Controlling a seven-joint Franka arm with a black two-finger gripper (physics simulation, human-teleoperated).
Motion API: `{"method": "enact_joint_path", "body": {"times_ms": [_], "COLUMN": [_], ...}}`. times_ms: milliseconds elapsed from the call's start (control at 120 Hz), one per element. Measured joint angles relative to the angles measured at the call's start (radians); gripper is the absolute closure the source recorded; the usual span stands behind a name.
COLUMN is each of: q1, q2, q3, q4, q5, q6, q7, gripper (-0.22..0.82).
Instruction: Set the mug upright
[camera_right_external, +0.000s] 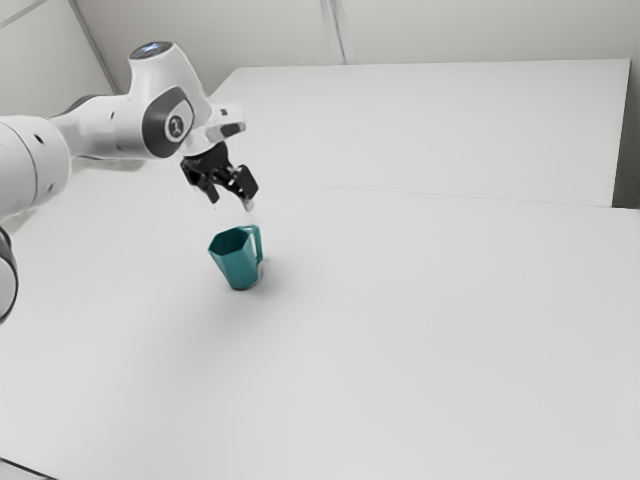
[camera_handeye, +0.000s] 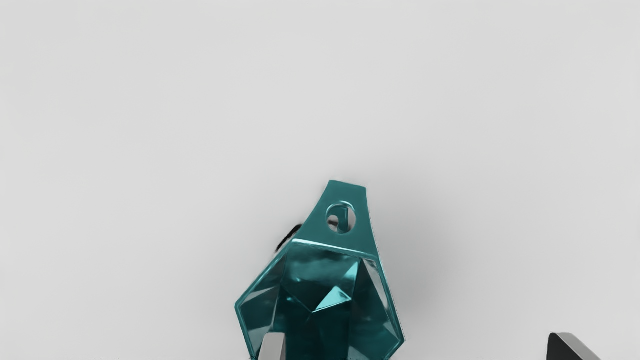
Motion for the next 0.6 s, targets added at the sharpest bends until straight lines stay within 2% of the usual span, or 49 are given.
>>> {"method": "enact_joint_path", "body": {"times_ms": [283, 600], "q1": [-0.003, -0.005], "q2": [-0.125, -0.143], "q3": [0.006, 0.002], "q4": [0.084, 0.114], "q5": [0.025, 0.038], "q6": [-0.207, -0.312], "q7": [0.000, 0.001], "gripper": [0.01, 0.00]}}
